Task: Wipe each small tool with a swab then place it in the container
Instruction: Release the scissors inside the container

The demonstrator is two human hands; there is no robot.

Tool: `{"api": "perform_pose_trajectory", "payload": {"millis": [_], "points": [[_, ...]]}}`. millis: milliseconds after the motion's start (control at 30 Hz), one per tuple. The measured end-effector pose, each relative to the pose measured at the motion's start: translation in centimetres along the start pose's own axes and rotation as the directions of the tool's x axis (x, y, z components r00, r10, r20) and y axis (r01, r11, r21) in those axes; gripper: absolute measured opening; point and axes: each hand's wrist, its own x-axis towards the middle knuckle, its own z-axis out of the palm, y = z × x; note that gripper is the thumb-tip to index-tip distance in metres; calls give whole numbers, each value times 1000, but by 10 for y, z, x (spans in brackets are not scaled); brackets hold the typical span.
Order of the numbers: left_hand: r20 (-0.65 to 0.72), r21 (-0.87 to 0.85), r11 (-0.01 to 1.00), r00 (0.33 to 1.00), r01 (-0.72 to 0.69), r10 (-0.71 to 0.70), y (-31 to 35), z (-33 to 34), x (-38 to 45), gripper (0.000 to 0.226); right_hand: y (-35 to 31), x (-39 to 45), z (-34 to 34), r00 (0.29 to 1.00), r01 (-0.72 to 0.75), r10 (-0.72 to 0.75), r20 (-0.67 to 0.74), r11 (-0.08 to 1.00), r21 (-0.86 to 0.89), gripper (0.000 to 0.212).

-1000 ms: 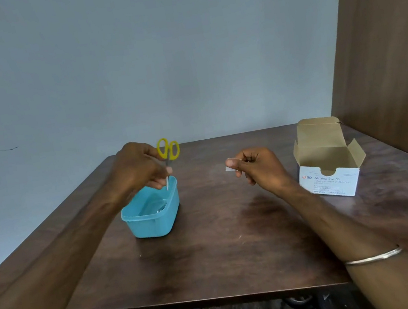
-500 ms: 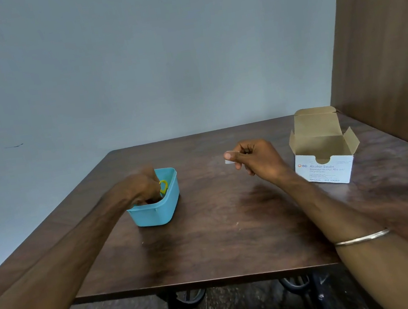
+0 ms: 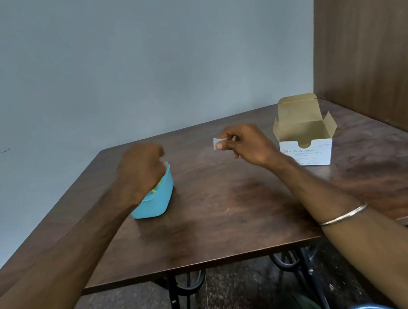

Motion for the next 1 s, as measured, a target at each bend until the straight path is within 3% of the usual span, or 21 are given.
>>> {"api": "perform_pose_trajectory", "payload": {"millis": [167, 300, 567, 800, 900, 1000], "points": [[-66, -112, 976, 981, -188, 181, 70, -10, -29, 27, -25, -22, -24, 996, -60, 49, -81, 990, -130, 16], [-15, -268, 905, 941, -331, 339, 128, 9, -56, 20, -29, -74, -65, 988, -124, 106, -110, 978, -169, 16], [-74, -408, 755, 843, -513, 533, 229, 59, -105, 19, -19, -207, -150, 966, -231, 223, -128, 971, -53, 11], [-171, -406, 667, 769, -624, 616, 270, 76, -127, 21, 5, -272, -171, 936, -243, 259, -238, 966, 93, 10], [-193, -389, 656, 753, -647, 629, 274, 85, -132, 27, 16, -297, -169, 934, -258, 307, -184, 933, 250, 13], [-265, -378, 641, 741, -668, 616, 271, 94, -134, 31, 40, -326, -163, 926, -357, 377, 16, 863, 358, 17]]}}
